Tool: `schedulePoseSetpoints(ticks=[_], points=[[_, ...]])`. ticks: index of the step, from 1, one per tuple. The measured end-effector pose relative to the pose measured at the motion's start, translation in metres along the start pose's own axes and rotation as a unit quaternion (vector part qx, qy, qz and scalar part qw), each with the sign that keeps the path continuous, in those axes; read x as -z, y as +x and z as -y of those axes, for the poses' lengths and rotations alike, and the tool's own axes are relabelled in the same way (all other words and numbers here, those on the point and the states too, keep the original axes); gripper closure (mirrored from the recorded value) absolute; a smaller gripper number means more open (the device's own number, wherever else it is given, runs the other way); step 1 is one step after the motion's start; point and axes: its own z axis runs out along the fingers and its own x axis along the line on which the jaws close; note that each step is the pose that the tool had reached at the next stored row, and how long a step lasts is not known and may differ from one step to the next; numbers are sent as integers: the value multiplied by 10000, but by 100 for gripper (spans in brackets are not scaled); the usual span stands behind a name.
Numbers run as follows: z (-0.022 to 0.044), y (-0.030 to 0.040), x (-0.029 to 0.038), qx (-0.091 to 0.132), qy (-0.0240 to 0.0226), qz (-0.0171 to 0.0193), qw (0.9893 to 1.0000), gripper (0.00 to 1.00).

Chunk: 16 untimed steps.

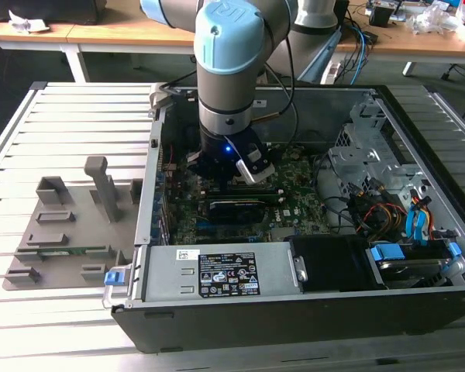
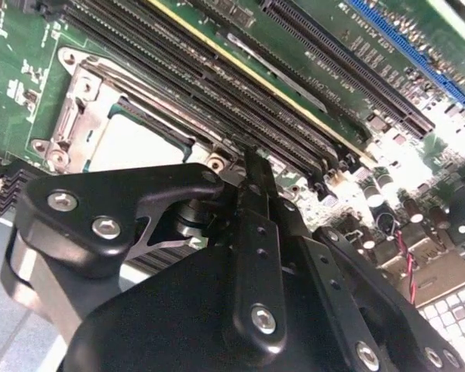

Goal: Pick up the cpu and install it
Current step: 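Install the second cpu locking lever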

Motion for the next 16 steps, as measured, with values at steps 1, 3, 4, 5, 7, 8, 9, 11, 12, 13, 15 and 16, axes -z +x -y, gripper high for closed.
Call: schedulePoseSetpoints(ticks=[1,3,4,5,7,8,9,11,12,13,15,16], points=[[-1,0,-2,2,-3,-1,10000,89],[-1,1,-7,5,-7,-1,10000,89],[-1,1,-11,4,-11,-1,10000,89],[-1,1,-12,6,-12,-1,10000,89],[1,1,-9,10,-13,-2,10000,89],[-9,-2,61,12,-14,2,10000,89],[-17,-3,107,12,-12,1,10000,89],[-37,-11,142,12,27,-2,10000,89],[-48,-18,144,12,55,-5,10000,89],[-66,-32,144,13,100,-9,9999,89],[-90,-76,142,15,165,-15,9999,89],[-102,-121,139,14,210,-21,9998,89]])
